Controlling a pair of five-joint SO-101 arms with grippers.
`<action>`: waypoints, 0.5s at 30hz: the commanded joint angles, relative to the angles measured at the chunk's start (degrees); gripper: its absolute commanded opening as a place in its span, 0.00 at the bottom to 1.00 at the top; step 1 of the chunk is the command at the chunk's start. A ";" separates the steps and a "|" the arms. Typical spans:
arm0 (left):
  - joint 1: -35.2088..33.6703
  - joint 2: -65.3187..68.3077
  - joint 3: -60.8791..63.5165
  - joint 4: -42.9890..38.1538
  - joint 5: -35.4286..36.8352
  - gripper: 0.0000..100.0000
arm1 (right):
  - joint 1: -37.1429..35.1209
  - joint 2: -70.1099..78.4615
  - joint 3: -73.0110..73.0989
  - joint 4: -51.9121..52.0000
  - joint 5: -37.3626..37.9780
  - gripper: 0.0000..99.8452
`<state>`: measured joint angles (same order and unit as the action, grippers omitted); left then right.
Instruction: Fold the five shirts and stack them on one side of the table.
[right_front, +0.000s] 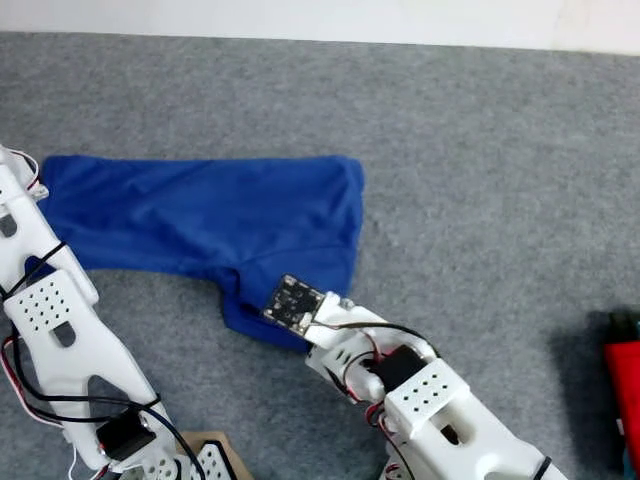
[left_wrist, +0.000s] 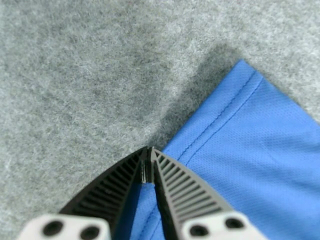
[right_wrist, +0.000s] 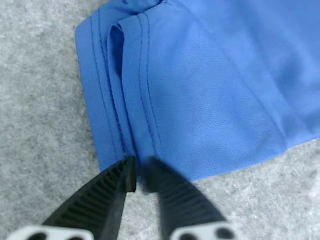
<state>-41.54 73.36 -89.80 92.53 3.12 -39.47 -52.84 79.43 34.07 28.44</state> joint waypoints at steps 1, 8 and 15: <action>-0.31 -0.48 -1.89 0.35 0.18 0.00 | 3.21 0.13 -3.56 -1.01 0.26 0.01; -0.31 -0.40 -1.80 0.35 0.18 0.00 | 5.32 0.40 -6.64 -1.01 0.35 0.01; 0.22 -0.40 -1.80 1.76 0.18 0.00 | 5.32 0.75 -12.70 -1.19 0.53 0.01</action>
<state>-41.54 73.89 -89.80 93.67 3.12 -34.99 -52.31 71.87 34.07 28.44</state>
